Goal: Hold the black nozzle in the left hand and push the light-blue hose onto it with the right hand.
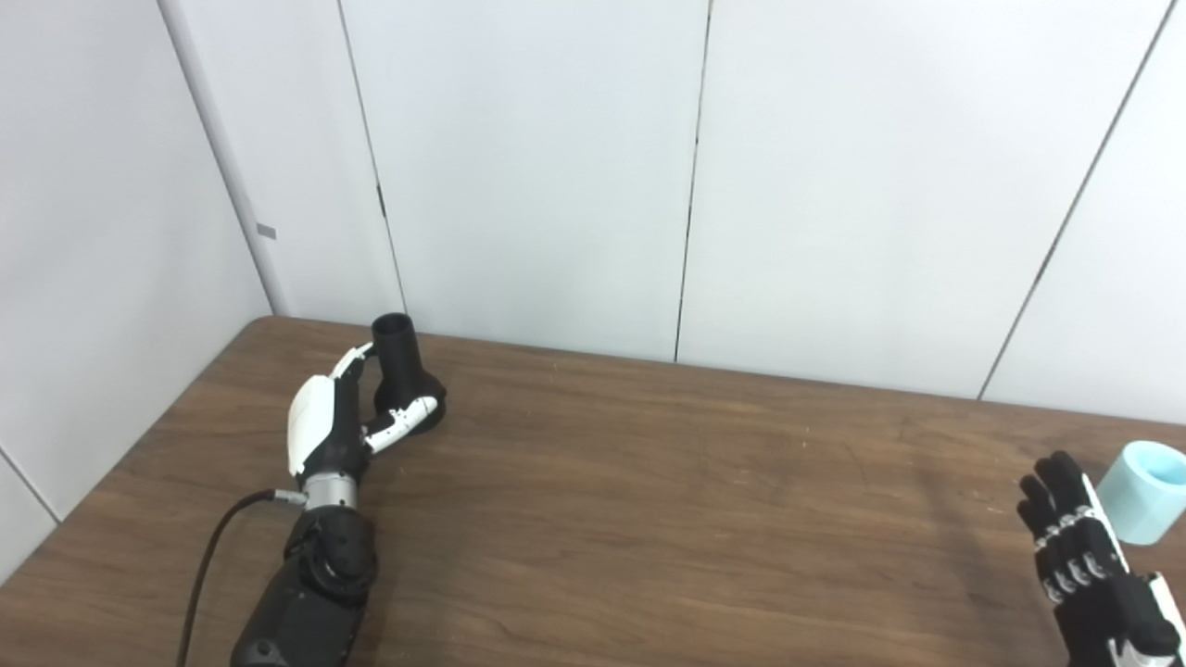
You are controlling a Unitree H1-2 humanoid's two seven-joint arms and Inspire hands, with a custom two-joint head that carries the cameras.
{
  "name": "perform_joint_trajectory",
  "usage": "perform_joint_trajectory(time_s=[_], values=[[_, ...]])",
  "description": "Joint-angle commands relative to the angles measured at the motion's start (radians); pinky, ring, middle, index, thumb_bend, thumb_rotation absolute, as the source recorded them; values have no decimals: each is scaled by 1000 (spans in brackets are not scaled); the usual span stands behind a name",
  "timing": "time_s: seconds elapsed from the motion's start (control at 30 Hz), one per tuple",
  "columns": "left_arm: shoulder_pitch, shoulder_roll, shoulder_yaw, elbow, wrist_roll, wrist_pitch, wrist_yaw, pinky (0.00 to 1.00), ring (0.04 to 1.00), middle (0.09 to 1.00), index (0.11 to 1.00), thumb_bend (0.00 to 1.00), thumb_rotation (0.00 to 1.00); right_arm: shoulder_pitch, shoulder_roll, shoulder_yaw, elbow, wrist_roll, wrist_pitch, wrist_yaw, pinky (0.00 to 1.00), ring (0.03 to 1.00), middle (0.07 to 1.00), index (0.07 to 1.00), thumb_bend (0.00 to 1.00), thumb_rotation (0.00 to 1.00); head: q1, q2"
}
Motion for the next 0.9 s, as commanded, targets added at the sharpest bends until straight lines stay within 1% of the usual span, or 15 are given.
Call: perform_joint_trajectory(time_s=[0.0,0.37,0.6,0.7,0.87], values=[[-22,33,-3,5,16,-12,28,812,903,899,765,685,514,82,24,7,48,2,8,-8,1000,1000,1000,1000,783,1000,1,1],[-8,38,-3,5,15,18,38,808,900,899,771,679,505,84,21,4,41,5,11,-7,1000,1000,1000,1000,782,1000,3,11],[-12,45,-7,19,14,20,39,790,893,899,775,679,504,84,21,4,38,6,14,-7,1000,1000,1000,1000,784,1000,2,14],[-15,49,-13,29,14,18,38,790,892,899,770,679,503,82,21,3,41,7,14,-7,1000,1000,1000,1000,783,1000,2,14],[-14,51,-23,37,10,13,31,769,878,892,724,678,501,83,22,4,37,6,16,-7,1000,1000,1000,1000,782,1000,-1,16]])
